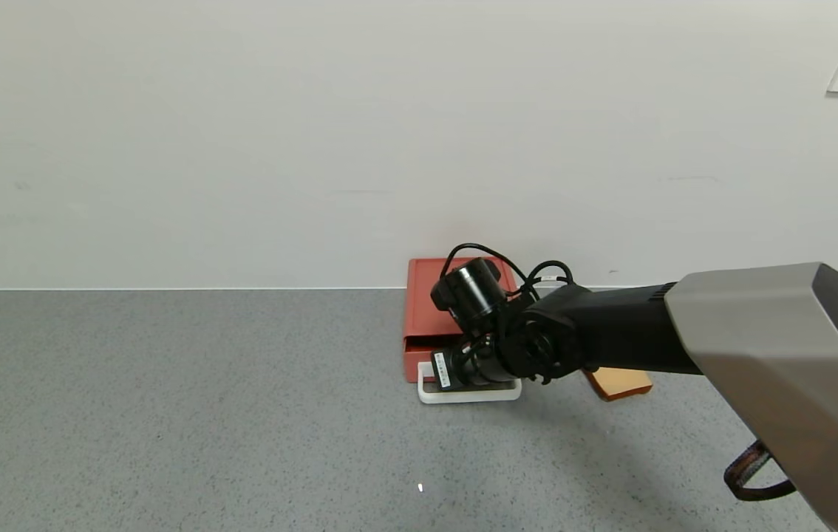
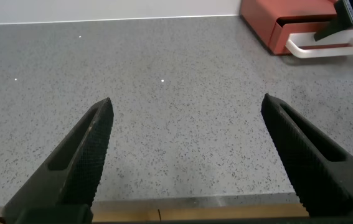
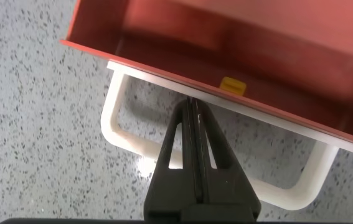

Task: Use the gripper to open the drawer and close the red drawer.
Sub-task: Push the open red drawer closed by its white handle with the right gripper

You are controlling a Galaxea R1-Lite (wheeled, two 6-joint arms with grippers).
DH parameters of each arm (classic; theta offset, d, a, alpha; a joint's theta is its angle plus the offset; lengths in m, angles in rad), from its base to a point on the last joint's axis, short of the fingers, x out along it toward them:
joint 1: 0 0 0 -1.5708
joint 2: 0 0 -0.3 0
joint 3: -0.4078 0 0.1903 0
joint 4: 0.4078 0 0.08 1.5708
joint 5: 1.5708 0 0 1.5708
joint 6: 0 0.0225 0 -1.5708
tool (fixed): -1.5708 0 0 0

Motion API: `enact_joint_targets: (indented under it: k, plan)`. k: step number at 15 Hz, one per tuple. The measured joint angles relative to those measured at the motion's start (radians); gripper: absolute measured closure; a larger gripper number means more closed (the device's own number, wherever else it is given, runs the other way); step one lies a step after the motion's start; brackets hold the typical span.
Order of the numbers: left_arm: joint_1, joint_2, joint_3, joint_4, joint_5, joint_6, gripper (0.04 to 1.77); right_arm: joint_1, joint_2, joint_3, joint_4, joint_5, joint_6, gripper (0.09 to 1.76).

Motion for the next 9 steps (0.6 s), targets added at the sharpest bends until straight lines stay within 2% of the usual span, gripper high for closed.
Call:
enact_joint_targets:
  k: [9]
  plan:
    - [0.000,0.000,0.000,0.000,0.000,0.000,0.09,-0.035,0.060,-0.108,0.003,0.000,-0.015,1.73]
